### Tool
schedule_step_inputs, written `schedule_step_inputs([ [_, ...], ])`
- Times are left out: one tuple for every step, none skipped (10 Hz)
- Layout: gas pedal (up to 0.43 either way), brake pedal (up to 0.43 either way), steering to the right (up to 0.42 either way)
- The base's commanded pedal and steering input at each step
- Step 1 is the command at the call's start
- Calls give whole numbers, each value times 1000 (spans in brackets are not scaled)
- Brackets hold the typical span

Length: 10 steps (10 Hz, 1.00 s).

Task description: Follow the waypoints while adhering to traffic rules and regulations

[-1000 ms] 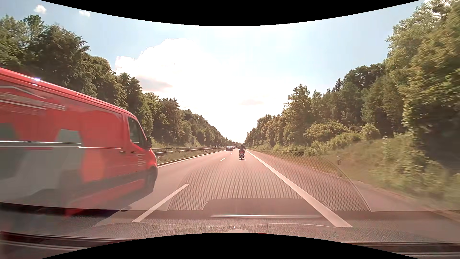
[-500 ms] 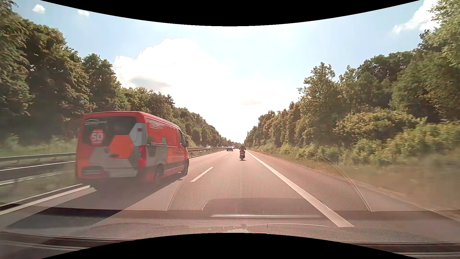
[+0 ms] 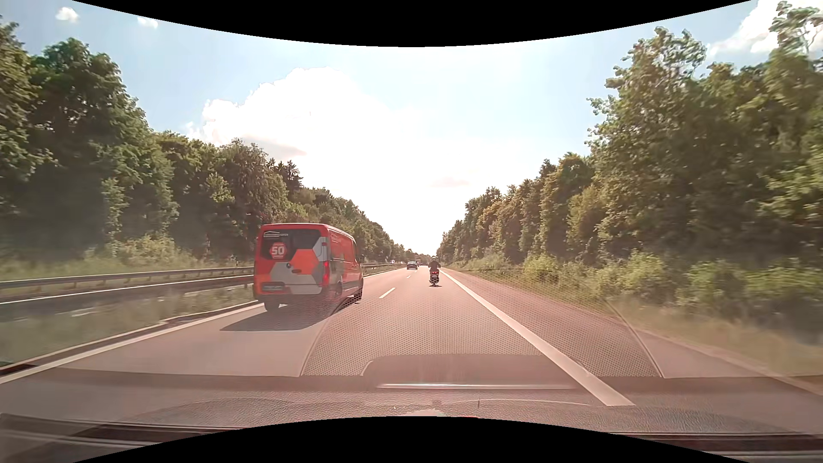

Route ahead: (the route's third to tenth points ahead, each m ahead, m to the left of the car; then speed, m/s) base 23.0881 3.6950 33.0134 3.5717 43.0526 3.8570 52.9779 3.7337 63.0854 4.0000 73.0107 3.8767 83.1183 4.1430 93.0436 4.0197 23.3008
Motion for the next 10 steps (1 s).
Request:
schedule_step_inputs([
  [339,12,0],
  [339,12,0],
  [339,12,0],
  [339,6,0],
  [339,12,0],
  [339,12,0],
  [339,12,0],
  [339,12,0],
  [339,12,0],
  [339,12,0],
])
